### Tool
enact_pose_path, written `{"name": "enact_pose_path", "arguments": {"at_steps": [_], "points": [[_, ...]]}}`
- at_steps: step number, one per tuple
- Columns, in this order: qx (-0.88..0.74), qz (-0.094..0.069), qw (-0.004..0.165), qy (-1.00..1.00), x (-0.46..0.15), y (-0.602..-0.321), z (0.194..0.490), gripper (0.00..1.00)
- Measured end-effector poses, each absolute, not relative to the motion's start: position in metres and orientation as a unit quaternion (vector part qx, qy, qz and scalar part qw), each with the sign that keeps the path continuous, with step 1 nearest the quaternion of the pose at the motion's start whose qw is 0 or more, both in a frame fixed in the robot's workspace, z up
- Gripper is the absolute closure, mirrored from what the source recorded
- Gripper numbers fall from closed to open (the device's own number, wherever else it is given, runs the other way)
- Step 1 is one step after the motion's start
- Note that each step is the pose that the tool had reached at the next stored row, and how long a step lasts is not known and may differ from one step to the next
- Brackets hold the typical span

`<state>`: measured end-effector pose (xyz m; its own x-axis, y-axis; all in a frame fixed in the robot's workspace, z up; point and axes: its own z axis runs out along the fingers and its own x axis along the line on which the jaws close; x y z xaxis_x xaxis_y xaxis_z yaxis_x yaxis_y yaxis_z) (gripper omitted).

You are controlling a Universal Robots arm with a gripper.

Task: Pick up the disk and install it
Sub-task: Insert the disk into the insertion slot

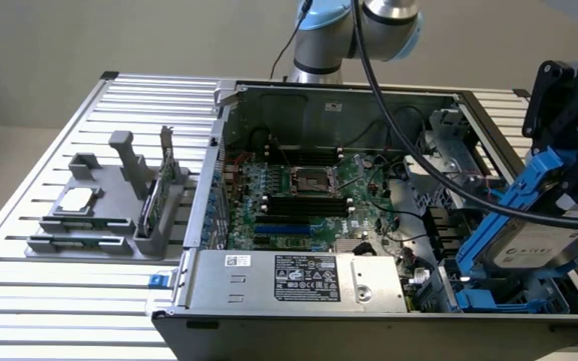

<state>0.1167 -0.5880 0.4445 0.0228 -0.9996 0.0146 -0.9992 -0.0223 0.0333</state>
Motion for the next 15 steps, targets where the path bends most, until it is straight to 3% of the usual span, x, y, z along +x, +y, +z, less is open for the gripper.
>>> {"name": "enact_pose_path", "arguments": {"at_steps": [15], "points": [[0.717, -0.014, 0.017, -0.697, 0.118, -0.592, 0.429, 0.67]]}}
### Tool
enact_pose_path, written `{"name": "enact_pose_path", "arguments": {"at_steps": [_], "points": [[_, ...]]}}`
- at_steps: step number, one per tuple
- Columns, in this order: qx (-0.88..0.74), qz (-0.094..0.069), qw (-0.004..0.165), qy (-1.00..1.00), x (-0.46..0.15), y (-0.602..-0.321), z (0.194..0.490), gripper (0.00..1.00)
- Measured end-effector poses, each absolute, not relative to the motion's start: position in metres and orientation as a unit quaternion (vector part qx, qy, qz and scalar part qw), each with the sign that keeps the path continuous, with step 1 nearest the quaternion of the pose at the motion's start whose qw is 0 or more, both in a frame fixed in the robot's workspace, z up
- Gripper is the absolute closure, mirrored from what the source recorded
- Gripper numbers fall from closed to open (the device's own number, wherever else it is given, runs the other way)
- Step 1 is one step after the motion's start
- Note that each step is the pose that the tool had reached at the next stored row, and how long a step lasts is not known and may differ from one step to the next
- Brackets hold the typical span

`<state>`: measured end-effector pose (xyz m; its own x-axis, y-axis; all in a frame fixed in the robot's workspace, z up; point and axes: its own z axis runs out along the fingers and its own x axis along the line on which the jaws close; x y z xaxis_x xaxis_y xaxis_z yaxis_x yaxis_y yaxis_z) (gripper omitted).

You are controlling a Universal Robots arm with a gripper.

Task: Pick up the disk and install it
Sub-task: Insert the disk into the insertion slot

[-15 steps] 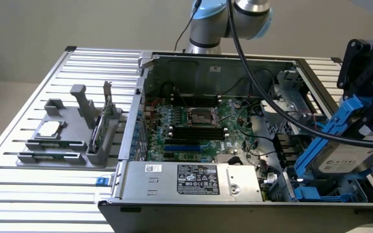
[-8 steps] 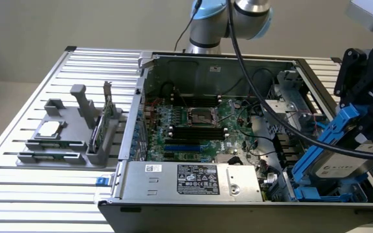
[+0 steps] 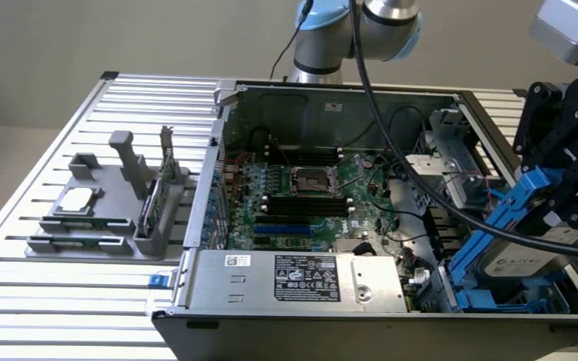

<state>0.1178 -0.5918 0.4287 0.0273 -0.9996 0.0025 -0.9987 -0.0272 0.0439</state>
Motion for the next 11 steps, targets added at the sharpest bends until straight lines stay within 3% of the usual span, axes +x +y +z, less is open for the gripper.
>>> {"name": "enact_pose_path", "arguments": {"at_steps": [11], "points": [[0.716, -0.019, 0.014, -0.697, 0.1181, -0.5918, 0.4247, 0.67]]}}
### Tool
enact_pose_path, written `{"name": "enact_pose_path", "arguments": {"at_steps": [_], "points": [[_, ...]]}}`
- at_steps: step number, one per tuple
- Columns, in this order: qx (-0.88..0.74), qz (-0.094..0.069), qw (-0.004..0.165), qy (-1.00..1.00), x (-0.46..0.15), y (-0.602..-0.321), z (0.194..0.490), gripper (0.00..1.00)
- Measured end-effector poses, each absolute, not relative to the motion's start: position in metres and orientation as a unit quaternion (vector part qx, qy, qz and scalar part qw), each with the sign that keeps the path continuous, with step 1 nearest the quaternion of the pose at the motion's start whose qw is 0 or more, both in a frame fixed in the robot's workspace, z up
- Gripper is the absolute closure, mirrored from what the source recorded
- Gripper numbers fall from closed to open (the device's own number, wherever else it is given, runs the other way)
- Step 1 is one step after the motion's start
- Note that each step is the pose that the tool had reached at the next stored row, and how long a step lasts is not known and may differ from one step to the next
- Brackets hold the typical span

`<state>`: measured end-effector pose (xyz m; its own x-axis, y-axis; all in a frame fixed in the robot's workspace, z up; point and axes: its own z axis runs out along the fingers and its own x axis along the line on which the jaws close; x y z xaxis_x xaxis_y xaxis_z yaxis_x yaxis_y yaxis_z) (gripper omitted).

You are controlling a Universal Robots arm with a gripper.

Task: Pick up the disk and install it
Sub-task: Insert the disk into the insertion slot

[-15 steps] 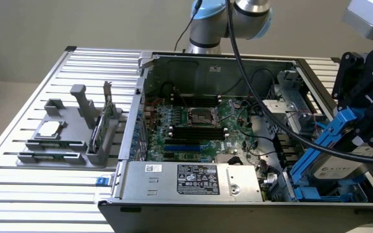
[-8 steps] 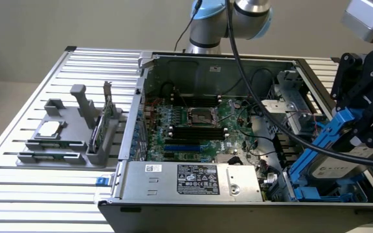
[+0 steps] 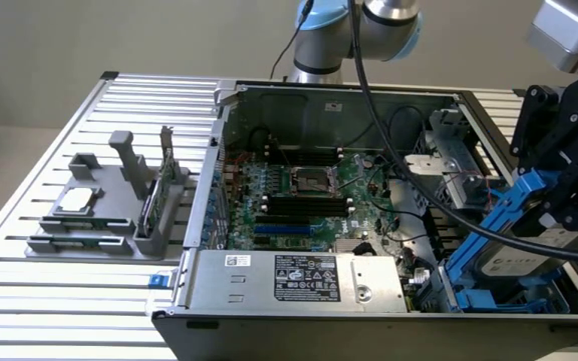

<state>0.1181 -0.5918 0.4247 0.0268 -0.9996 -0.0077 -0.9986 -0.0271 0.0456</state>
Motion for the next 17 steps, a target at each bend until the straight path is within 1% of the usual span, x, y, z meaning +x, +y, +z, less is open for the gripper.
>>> {"name": "enact_pose_path", "arguments": {"at_steps": [17], "points": [[0.706, -0.021, 0.011, -0.708, 0.1181, -0.5918, 0.4180, 0.67]]}}
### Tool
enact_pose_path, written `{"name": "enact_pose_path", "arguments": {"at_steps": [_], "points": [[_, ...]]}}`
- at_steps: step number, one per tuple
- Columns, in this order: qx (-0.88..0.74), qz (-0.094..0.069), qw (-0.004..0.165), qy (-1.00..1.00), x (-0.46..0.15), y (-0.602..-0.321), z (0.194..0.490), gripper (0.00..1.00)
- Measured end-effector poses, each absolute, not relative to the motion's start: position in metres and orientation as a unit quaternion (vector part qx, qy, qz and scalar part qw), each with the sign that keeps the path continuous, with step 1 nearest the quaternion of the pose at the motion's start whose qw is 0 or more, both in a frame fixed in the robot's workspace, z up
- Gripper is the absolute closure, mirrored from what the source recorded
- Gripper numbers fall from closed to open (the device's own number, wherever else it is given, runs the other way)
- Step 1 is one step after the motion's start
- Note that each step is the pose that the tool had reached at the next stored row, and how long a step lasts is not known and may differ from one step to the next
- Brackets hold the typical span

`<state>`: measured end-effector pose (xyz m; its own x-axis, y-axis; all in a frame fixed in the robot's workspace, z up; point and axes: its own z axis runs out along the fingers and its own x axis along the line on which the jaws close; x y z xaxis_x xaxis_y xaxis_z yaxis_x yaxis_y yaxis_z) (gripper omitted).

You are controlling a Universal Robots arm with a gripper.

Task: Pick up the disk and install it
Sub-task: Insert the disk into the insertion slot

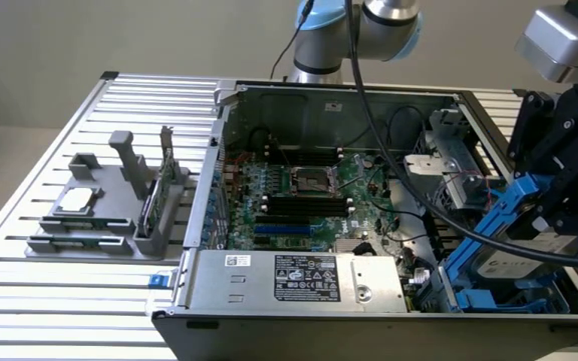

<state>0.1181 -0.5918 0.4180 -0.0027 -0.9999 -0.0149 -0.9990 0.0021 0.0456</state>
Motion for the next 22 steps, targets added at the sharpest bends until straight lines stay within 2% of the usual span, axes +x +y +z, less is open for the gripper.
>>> {"name": "enact_pose_path", "arguments": {"at_steps": [22], "points": [[0.705, -0.023, 0.008, -0.708, 0.118, -0.594, 0.390, 0.67]]}}
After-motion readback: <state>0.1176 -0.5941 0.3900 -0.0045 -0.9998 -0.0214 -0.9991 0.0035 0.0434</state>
